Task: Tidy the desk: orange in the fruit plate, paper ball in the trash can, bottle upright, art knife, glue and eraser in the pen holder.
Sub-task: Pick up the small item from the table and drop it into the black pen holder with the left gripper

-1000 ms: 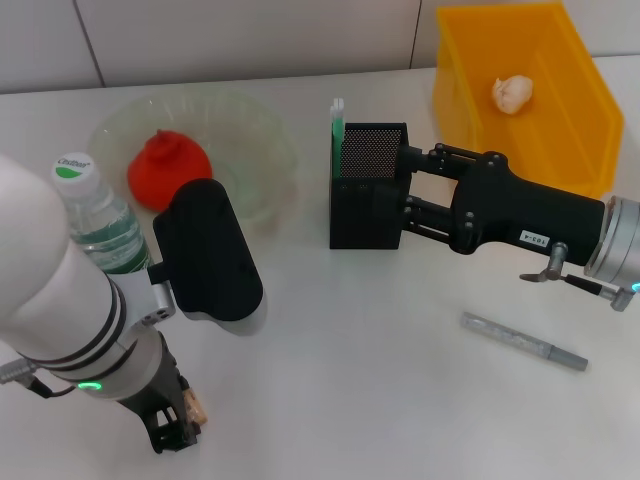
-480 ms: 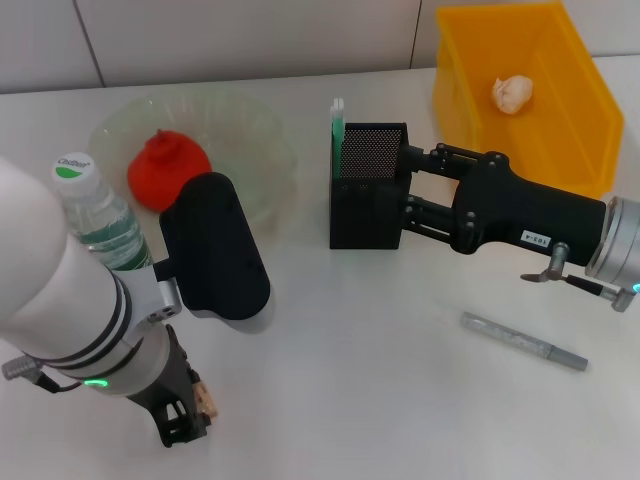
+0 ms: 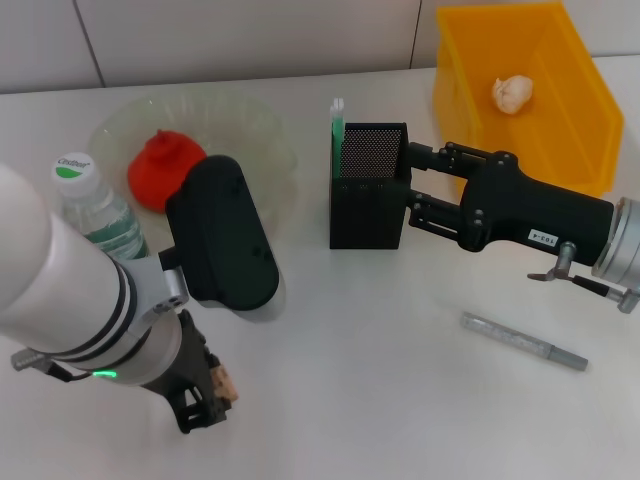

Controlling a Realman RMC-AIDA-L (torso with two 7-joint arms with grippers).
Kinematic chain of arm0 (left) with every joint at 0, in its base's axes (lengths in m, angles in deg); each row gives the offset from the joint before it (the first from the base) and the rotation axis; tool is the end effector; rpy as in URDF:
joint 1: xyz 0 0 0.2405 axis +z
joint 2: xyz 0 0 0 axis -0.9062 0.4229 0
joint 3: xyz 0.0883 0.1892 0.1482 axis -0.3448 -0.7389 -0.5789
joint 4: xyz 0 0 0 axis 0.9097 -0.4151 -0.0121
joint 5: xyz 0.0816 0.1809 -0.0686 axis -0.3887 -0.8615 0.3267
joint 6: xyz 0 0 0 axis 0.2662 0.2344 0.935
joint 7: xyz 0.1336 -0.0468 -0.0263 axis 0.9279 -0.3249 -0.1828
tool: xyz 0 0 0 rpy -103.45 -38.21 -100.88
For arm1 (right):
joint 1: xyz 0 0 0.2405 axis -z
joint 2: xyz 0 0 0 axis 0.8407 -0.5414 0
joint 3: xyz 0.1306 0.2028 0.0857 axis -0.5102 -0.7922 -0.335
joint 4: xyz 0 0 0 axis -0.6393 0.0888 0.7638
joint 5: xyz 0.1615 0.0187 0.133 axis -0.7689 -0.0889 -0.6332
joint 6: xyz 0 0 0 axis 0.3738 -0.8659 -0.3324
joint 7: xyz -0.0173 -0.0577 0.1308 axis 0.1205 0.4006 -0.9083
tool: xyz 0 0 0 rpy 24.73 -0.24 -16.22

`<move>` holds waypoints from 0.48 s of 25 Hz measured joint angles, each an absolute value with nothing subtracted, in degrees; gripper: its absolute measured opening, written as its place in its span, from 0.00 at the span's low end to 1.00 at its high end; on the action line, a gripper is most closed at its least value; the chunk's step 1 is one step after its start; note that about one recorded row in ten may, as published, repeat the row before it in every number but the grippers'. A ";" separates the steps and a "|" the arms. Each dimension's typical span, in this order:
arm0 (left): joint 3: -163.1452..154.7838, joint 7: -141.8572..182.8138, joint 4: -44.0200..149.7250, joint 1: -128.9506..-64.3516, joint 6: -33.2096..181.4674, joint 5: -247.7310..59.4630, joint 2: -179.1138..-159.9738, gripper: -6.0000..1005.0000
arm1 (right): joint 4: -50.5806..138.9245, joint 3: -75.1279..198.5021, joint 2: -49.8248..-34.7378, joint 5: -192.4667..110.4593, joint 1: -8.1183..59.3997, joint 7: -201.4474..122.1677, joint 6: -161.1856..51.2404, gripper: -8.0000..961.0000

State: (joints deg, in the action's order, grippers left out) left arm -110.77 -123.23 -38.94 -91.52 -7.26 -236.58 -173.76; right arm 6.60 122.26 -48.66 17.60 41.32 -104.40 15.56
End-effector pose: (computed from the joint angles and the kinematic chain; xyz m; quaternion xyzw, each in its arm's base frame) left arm -0.1502 0.2771 -0.0624 -0.9491 -0.0705 0.2861 0.1110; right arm 0.2556 0.3057 -0.0065 -0.8833 0.1819 0.3683 0.2259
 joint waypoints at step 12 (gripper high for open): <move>-110.02 -122.26 -41.43 -90.72 -2.42 -236.46 -173.60 0.41 | 6.74 119.63 -48.28 19.64 44.61 -103.46 15.76 0.72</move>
State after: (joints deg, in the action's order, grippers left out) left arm -110.02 -122.26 -41.43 -90.72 -2.42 -236.46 -173.60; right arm 6.74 119.63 -48.28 19.64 44.61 -103.46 15.76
